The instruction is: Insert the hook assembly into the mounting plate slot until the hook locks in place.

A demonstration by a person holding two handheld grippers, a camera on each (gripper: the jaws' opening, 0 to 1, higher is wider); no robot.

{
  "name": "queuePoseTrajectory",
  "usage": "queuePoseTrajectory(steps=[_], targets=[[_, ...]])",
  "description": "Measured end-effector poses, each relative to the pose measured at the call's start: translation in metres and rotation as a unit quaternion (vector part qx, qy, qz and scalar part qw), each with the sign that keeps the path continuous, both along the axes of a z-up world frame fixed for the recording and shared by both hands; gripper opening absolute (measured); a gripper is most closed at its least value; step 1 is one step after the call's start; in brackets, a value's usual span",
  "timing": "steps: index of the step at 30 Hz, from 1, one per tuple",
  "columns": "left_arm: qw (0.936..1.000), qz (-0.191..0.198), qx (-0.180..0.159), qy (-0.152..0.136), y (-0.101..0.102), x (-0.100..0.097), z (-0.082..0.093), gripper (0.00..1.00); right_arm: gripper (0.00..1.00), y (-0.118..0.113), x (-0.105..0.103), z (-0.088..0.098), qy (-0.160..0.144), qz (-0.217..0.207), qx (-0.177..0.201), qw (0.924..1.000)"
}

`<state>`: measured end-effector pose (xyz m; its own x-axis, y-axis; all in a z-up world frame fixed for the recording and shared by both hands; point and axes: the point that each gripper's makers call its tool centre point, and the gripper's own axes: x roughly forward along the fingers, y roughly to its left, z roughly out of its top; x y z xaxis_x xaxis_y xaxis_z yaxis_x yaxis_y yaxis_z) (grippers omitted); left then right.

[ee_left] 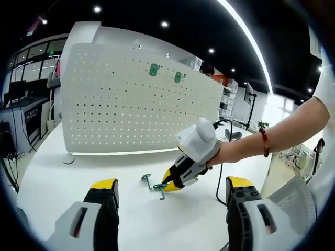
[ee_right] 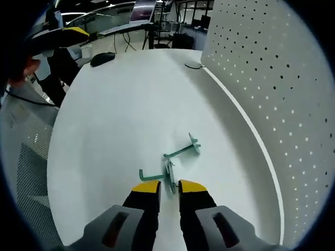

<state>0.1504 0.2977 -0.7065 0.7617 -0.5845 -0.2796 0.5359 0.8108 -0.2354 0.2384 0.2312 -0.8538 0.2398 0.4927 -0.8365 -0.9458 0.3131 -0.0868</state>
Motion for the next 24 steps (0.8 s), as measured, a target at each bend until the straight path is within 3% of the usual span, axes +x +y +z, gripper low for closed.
queuePoseTrajectory(steps=[3,24], targets=[[1.0,0.001,-0.002,0.002,0.0002,0.0004,-0.0006,0.85,0.06,0.0008,0.0003,0.0008,0.0,0.0,0.001,1.0],[1.0,0.004,-0.005,0.002,-0.0018,-0.0013,0.0026,0.85,0.02,-0.0043,-0.0081,0.0021,0.0,-0.006,0.003,1.0]])
